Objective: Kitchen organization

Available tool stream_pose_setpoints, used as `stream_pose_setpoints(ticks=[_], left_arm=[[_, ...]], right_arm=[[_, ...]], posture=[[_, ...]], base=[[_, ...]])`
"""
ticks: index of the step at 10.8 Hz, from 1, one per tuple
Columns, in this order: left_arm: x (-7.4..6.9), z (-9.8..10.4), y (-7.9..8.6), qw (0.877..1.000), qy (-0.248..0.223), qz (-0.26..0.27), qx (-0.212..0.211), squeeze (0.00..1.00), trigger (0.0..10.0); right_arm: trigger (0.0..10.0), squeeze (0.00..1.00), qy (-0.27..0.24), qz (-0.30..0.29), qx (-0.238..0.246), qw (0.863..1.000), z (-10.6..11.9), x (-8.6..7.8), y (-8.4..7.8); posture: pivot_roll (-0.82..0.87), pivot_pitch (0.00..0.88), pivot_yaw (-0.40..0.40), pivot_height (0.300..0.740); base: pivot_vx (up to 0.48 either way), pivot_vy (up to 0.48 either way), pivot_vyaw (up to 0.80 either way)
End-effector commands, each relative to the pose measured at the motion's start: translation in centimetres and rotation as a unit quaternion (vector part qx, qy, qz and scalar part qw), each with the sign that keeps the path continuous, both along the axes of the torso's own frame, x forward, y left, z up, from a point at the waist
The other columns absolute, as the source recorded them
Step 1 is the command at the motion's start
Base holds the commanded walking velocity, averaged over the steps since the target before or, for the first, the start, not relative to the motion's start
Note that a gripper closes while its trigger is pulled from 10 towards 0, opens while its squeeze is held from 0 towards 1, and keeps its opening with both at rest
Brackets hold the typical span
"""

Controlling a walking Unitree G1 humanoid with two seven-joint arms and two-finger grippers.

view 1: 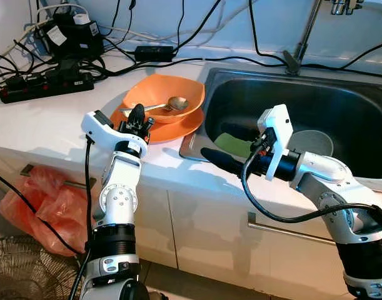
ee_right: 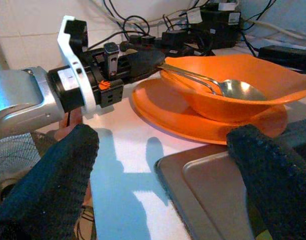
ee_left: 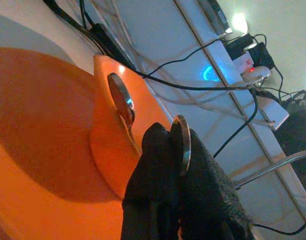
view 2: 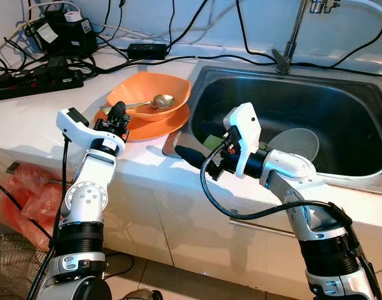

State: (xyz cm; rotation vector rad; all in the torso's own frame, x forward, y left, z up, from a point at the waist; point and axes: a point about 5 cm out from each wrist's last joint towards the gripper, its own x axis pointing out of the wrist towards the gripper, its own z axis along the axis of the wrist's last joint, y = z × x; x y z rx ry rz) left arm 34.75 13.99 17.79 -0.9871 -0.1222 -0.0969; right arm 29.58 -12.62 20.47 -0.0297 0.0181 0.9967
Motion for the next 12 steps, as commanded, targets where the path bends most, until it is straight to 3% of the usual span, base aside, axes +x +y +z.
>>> stream_pose_setpoints(ticks=[1, 3, 4, 5, 6, 7, 12], left_arm=[[0.2, 1.5, -0.3, 0.999, -0.031, -0.009, 0.000, 0.00, 0.0], [0.1, 2.6, -1.2, 0.995, -0.062, -0.051, -0.056, 0.00, 0.0], [-0.1, 3.1, -2.5, 0.984, -0.073, -0.103, -0.123, 0.00, 0.0], [-0.3, 3.4, -3.9, 0.975, -0.086, -0.145, -0.143, 0.00, 0.0], [-0.5, 3.6, -4.5, 0.971, -0.093, -0.161, -0.147, 0.00, 0.0], [-0.5, 3.8, -5.8, 0.963, -0.103, -0.195, -0.152, 0.00, 0.0], [-1.1, 4.4, -8.6, 0.938, -0.114, -0.272, -0.184, 0.00, 0.0]], right_arm=[[10.0, 0.20, -0.002, -0.003, 0.001, 1.000, -0.1, 0.1, -0.1], [10.0, 0.20, -0.003, -0.063, 0.038, 0.997, 0.3, 1.4, -0.6], [10.0, 0.16, 0.022, -0.136, 0.117, 0.984, 0.9, 2.8, -1.1], [10.0, 0.00, 0.045, -0.172, 0.169, 0.969, 1.1, 3.5, -1.2], [10.0, 0.00, 0.058, -0.186, 0.193, 0.962, 1.1, 3.7, -1.3], [10.0, 0.00, 0.096, -0.201, 0.267, 0.938, 1.4, 4.1, -1.5], [10.0, 0.00, 0.145, -0.209, 0.355, 0.900, 2.3, 4.8, -1.1]], posture=[[0.00, 0.020, 0.062, 0.740], [0.00, 0.018, 0.063, 0.740], [0.00, 0.017, 0.064, 0.740], [0.00, 0.017, 0.067, 0.740], [0.00, 0.017, 0.067, 0.740], [0.00, 0.019, 0.070, 0.740], [0.00, 0.022, 0.074, 0.740]], base=[[0.000, 0.000, 0.00], [0.000, 0.000, 0.00], [0.000, 0.000, 0.00], [0.000, 0.000, 0.00], [0.000, 0.000, 0.00], [0.000, 0.000, 0.00], [0.000, 0.000, 0.00]])
